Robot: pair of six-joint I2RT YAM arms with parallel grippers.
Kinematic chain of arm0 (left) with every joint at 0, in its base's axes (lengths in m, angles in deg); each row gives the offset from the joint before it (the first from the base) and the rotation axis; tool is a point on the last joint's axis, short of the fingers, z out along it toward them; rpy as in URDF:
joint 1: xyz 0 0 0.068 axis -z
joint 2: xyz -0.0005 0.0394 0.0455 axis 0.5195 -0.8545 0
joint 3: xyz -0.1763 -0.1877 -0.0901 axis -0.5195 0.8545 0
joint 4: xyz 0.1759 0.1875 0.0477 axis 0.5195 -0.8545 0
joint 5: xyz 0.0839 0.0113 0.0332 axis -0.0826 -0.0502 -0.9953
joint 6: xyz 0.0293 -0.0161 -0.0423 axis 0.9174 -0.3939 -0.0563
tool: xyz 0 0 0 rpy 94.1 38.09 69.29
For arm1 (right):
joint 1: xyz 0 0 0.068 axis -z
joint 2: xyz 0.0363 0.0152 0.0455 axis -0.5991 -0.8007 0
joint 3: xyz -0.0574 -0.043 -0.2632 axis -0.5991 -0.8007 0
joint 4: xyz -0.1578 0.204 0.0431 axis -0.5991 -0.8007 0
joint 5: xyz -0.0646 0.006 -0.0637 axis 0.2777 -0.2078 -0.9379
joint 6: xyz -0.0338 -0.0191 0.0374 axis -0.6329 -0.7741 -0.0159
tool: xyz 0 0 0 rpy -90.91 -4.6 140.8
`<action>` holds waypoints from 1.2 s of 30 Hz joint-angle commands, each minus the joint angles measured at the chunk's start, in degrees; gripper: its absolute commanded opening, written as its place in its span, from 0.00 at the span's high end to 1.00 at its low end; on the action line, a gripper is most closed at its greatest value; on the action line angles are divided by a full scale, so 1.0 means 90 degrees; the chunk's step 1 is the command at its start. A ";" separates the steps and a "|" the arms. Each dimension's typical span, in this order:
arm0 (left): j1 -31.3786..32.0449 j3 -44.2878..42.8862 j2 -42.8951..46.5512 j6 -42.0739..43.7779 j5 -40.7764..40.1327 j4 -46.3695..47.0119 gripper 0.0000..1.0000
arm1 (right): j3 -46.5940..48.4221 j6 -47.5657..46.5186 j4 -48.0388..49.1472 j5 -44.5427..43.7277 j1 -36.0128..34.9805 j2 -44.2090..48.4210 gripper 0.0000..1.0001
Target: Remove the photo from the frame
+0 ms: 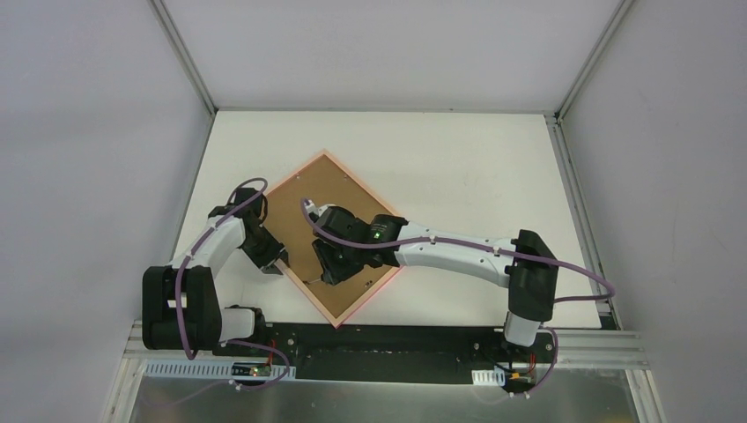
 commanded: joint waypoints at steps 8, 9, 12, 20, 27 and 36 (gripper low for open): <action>0.0013 0.0145 -0.0144 0.0024 -0.0202 -0.0101 0.95 | 0.0547 -0.0204 -0.0029 -0.0049 -0.0036 -0.0238 1.00; 0.0016 0.0139 -0.0164 0.0034 -0.0203 -0.0101 0.97 | 0.0619 -0.0226 -0.0053 -0.0006 -0.0036 -0.0237 1.00; 0.0015 0.0116 -0.0189 0.0070 -0.0217 -0.0104 1.00 | 0.0743 -0.0288 -0.0140 -0.0015 -0.0076 -0.0105 1.00; 0.0012 0.0069 -0.0305 0.0113 -0.0230 -0.0101 1.00 | 0.0330 -0.0244 -0.0367 -0.0325 -0.0185 0.0203 1.00; 0.0017 0.0092 -0.0291 0.0088 -0.0209 -0.0101 1.00 | 0.0414 -0.0262 -0.0247 -0.0294 -0.0178 -0.0028 1.00; 0.0019 0.0135 -0.0269 0.0006 -0.0172 -0.0103 1.00 | 0.0735 -0.0411 -0.0278 -0.0258 -0.0076 -0.0367 1.00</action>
